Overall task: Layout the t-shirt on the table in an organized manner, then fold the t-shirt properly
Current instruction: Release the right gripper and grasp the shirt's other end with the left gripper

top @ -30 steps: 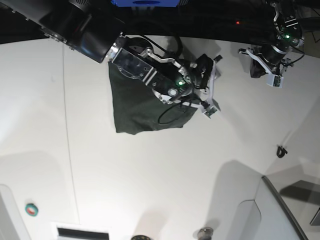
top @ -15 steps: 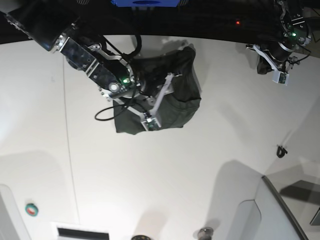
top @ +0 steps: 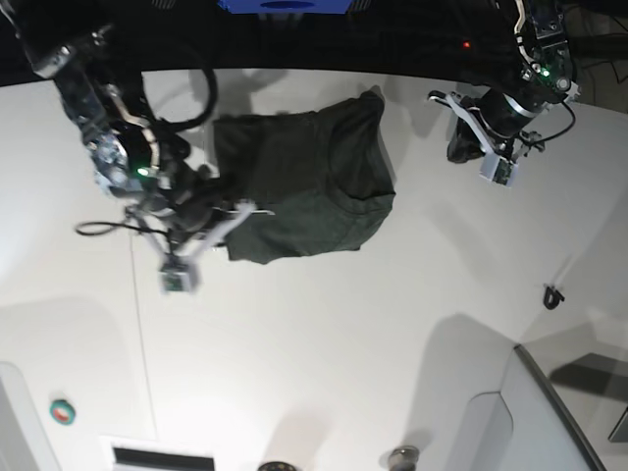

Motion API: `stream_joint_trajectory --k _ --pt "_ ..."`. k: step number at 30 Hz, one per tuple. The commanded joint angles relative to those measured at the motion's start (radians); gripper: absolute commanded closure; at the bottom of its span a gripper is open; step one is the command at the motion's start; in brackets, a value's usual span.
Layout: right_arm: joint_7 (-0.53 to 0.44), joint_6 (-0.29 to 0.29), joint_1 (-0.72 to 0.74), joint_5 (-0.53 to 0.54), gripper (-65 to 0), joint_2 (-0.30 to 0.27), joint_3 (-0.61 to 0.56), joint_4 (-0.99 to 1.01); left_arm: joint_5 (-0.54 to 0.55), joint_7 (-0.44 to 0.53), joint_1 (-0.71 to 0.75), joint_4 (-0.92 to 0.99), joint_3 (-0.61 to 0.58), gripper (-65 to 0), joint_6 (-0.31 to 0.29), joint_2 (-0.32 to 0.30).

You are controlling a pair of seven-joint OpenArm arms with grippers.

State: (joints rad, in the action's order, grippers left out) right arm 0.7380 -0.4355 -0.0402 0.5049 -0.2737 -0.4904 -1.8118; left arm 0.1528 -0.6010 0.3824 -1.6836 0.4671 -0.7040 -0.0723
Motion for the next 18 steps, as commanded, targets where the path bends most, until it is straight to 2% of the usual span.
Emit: stream_joint_trajectory --k 1,2,3,5,7,8,10,13,18 --pt "-0.044 0.002 0.003 0.004 -5.9 -0.005 0.025 -0.035 0.063 0.003 -0.001 -0.028 0.008 0.0 0.006 -0.016" --pt "-0.062 0.019 -0.014 0.005 -12.9 -0.016 0.049 -0.044 0.115 -0.013 -0.001 -0.026 0.008 0.0 0.006 -0.016" --pt "-0.079 0.057 -0.031 0.005 -21.6 -0.022 0.078 -0.055 0.164 -0.018 -0.001 -0.023 0.008 -8.1 0.006 -0.017" --pt "-0.104 0.151 -0.069 0.005 -42.0 -0.026 0.144 -0.059 0.239 -0.018 -0.001 -0.017 0.008 -31.8 0.006 -0.017" --pt "-0.123 0.241 -0.105 0.005 -55.4 -0.019 0.213 -0.059 0.281 -0.018 -0.010 0.006 -0.001 -47.2 0.006 -0.017" --pt "-0.134 0.283 -0.122 0.005 -58.8 -0.005 0.243 -0.058 0.296 -0.018 -0.013 0.029 -0.005 -52.3 0.006 -0.017" --pt "-0.148 0.344 -0.149 0.005 -58.5 0.024 0.298 -0.056 0.298 -0.017 -0.052 0.076 -0.024 -53.6 0.006 -0.010" --pt "-0.148 0.409 -0.171 0.005 -56.7 0.052 0.379 -0.056 0.310 -0.017 -0.098 0.185 -0.081 -51.2 0.006 -0.008" --pt "-0.148 0.413 -0.186 0.005 -56.3 0.052 0.422 -0.056 0.365 -0.015 -0.147 0.291 -0.118 -50.2 0.006 0.013"
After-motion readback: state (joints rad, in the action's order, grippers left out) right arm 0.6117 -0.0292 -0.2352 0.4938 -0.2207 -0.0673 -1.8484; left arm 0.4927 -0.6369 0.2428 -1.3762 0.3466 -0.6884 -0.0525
